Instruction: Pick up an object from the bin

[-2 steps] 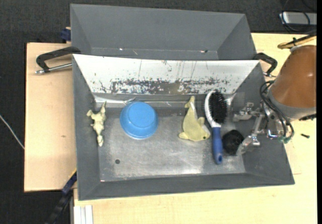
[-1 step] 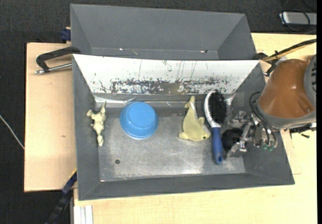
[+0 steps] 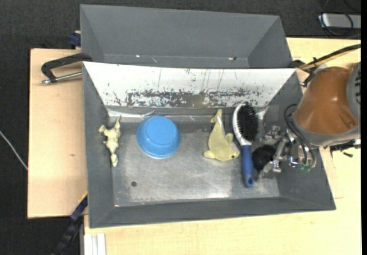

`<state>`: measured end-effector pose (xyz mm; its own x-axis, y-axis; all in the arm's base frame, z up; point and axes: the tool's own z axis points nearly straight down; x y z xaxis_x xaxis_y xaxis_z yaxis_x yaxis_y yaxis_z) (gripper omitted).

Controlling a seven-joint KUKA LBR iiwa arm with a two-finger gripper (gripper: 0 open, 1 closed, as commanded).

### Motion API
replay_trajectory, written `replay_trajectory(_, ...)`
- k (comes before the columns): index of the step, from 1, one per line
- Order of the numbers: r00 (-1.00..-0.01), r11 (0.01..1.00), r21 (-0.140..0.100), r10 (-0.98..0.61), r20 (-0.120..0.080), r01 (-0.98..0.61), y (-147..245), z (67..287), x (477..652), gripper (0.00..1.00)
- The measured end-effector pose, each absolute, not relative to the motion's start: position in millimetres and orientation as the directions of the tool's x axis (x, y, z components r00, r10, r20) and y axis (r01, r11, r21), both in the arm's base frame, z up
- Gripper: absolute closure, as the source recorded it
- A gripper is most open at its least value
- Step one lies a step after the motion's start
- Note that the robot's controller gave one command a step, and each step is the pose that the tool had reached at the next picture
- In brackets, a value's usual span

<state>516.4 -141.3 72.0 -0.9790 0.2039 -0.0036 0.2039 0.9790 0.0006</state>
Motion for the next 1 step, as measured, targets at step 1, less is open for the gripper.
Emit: replay_trajectory(1,-0.979,0.979,0.001,0.203,-0.003,0.203,-140.9,72.4,516.6,1.00)
